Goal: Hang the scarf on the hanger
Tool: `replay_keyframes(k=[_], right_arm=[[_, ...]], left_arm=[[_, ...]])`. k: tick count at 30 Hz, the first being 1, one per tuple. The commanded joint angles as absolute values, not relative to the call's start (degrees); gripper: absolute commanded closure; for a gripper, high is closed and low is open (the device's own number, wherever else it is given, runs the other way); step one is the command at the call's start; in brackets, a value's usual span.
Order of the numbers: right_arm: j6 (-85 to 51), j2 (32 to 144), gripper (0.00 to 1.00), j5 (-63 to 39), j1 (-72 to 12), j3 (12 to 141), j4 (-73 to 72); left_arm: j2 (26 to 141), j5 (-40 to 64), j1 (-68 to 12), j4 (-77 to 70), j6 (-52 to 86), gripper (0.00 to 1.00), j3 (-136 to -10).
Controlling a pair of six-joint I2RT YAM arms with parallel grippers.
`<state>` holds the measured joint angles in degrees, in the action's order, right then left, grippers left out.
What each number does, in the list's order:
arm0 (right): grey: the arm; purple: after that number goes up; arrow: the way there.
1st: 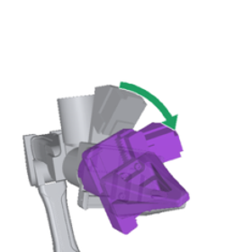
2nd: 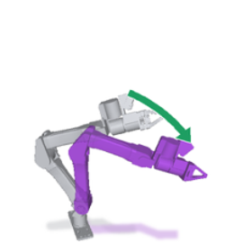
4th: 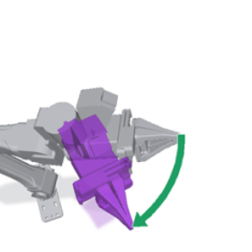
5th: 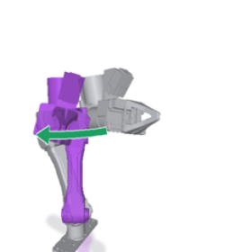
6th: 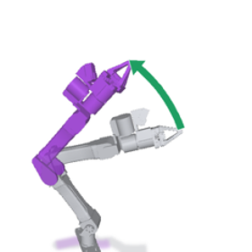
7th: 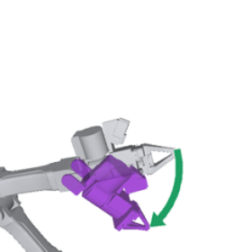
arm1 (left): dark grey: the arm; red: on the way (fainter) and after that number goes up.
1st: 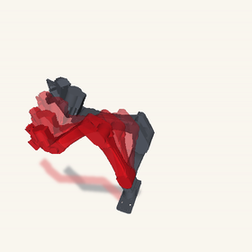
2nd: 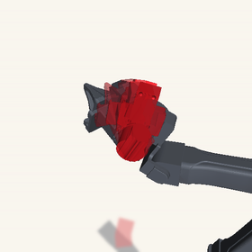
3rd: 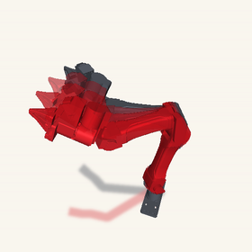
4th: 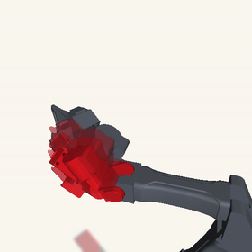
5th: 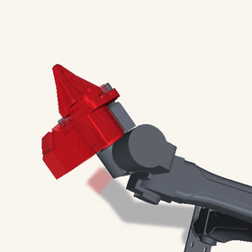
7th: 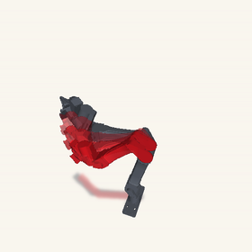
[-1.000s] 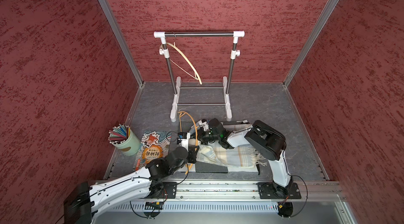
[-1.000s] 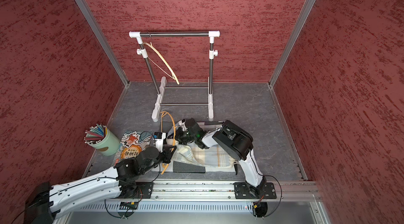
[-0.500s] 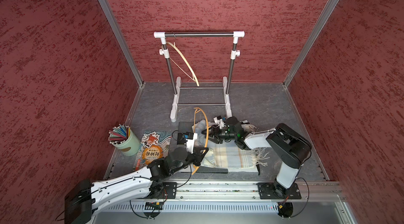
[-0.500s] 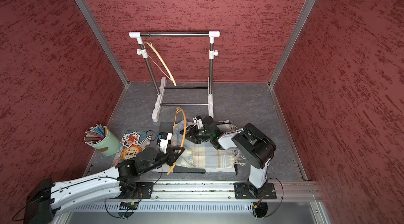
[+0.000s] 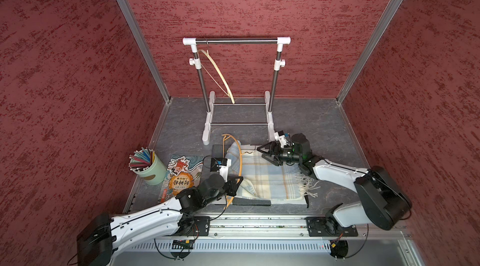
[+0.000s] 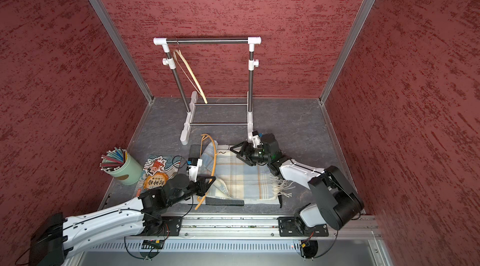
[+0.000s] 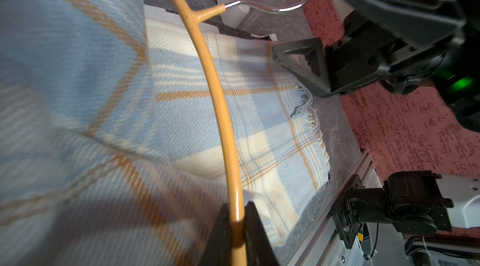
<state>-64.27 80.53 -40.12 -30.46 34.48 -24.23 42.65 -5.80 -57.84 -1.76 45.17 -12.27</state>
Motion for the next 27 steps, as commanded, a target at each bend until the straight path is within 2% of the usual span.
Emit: replay_keyframes(k=[1,5,14,18,24,27], right_arm=[[-61.1,77.8,0.21,-41.8,-30.5,36.8,-18.3],[-57.7,77.4,0.21,-40.3,-32.6,40.2,-11.3],[-55.7,90.3,0.27,-33.7,-42.8,48.9,-3.8],[-56.6,95.4,0.31,-31.9,-46.2,51.2,-4.8],[-58.1,100.1,0.55,-31.1,-47.5,53.3,-8.1],[-58.3,100.2,0.7,-30.4,-47.5,53.3,-8.7]], left_arm=[[44.0,-3.4,-57.6,-5.2,44.8,1.0,-12.5],[45.8,-2.6,-57.5,-6.1,44.4,1.0,-13.1],[46.7,-1.2,-57.6,-6.9,44.0,1.0,-13.3],[45.9,-1.1,-57.6,-7.1,44.0,1.0,-13.0],[46.0,0.0,-57.6,-7.4,43.9,1.0,-13.0],[45.3,0.3,-57.6,-7.1,44.0,1.0,-12.8]])
